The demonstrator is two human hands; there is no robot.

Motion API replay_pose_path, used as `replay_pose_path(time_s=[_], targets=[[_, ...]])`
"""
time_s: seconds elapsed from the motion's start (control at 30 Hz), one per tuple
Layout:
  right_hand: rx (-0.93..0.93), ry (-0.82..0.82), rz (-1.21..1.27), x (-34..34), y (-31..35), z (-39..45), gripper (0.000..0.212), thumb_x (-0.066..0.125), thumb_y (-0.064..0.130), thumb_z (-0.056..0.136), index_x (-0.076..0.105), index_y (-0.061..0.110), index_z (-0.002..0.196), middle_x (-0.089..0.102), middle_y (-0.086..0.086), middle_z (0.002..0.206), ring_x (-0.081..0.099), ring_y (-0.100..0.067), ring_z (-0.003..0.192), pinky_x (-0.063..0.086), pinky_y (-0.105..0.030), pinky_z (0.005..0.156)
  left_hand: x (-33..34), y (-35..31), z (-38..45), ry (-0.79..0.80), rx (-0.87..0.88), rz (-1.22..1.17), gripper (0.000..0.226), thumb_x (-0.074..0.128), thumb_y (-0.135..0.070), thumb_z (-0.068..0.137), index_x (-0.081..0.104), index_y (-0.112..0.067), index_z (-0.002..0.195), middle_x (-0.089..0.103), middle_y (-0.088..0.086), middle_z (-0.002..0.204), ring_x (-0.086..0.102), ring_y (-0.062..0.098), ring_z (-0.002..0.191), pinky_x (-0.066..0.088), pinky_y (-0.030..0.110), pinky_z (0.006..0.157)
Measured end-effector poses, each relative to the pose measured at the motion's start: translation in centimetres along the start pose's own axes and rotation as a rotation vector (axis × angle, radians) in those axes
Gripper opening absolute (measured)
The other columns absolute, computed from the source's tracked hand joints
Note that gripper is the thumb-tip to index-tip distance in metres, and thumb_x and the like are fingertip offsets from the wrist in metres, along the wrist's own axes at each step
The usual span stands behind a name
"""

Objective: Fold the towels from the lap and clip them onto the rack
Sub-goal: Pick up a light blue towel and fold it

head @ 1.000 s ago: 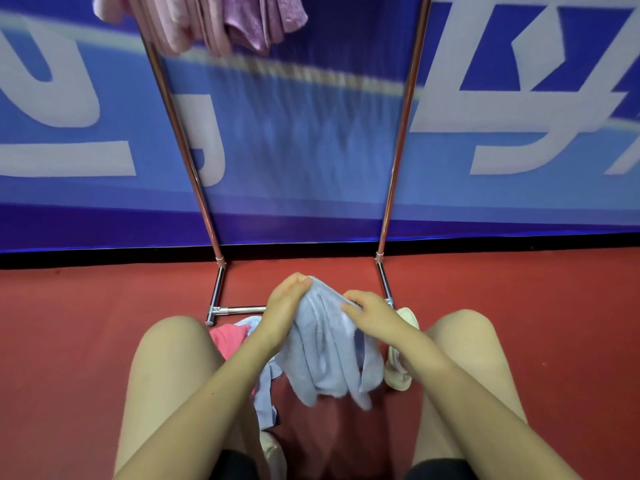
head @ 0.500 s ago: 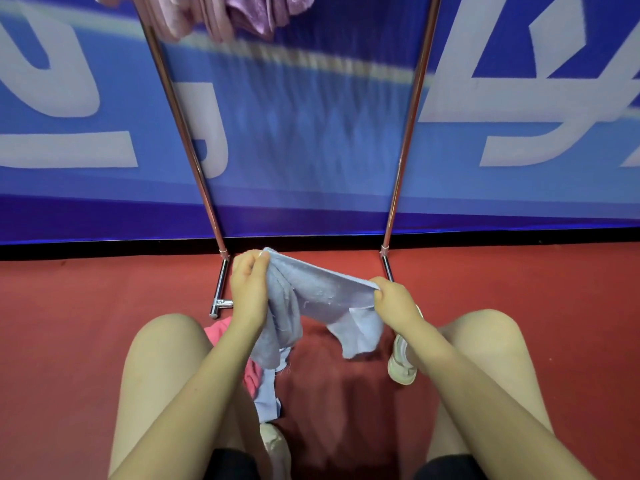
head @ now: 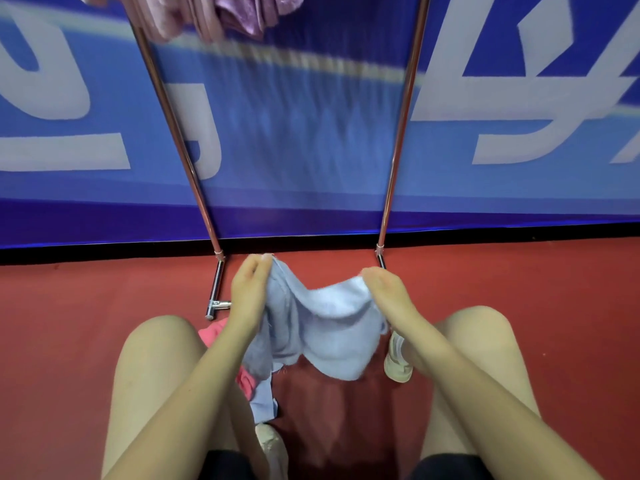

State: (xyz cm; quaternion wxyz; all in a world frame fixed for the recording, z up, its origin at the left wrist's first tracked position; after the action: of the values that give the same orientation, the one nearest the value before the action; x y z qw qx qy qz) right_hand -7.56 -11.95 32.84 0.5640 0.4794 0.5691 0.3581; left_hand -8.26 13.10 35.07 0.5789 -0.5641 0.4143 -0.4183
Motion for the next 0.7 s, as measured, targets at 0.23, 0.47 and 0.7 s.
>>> replay_pose_path(time_s=[0.23, 0.47, 0.7], targets=[[-0.176, 0.311, -0.100, 5.0, 1.9, -2.4, 0.018, 0.063, 0.024, 0.089, 0.066, 0.017, 0.106, 0.065, 0.002, 0.090, 0.056, -0.004, 0.084, 0.044, -0.017, 0.079, 4.7, -0.5, -2.0, 0.307, 0.114, 0.127, 0.020, 0.051, -0.011, 0.097, 0.058, -0.008, 0.079, 0.060, -0.003, 0.081, 0.053, 0.000, 0.075, 0.042, 0.013, 0.076], [-0.219, 0.253, -0.081, 5.2, 2.5, -2.1, 0.022, 0.058, 0.016, 0.090, 0.057, 0.011, 0.069, 0.047, -0.002, 0.065, 0.041, -0.006, 0.064, 0.036, -0.026, 0.063, 4.6, 0.3, -1.9, 0.342, 0.149, 0.226, 0.019, 0.053, -0.016, 0.097, 0.062, -0.011, 0.080, 0.063, -0.008, 0.081, 0.054, -0.003, 0.073, 0.042, 0.011, 0.073], [-0.160, 0.217, 0.182, 3.0, 4.0, -1.9, 0.020, 0.051, 0.020, 0.085, 0.064, 0.013, 0.072, 0.062, -0.003, 0.074, 0.055, -0.011, 0.076, 0.044, -0.026, 0.074, 5.6, 2.0, -2.5, 0.665, 0.390, 0.738, 0.042, 0.037, -0.057, 0.086, 0.045, -0.022, 0.064, 0.045, -0.010, 0.058, 0.042, 0.003, 0.063, 0.036, 0.028, 0.064]])
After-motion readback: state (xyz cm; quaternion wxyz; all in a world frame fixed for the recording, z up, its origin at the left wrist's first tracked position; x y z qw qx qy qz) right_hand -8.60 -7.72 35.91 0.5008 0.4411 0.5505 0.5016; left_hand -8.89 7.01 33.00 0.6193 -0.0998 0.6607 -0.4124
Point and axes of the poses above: each hand's wrist, its own z-axis towards the middle knuckle, its own x-axis out of the palm, y = z × x, the point moved 6 cm from there along z, towards the middle knuckle
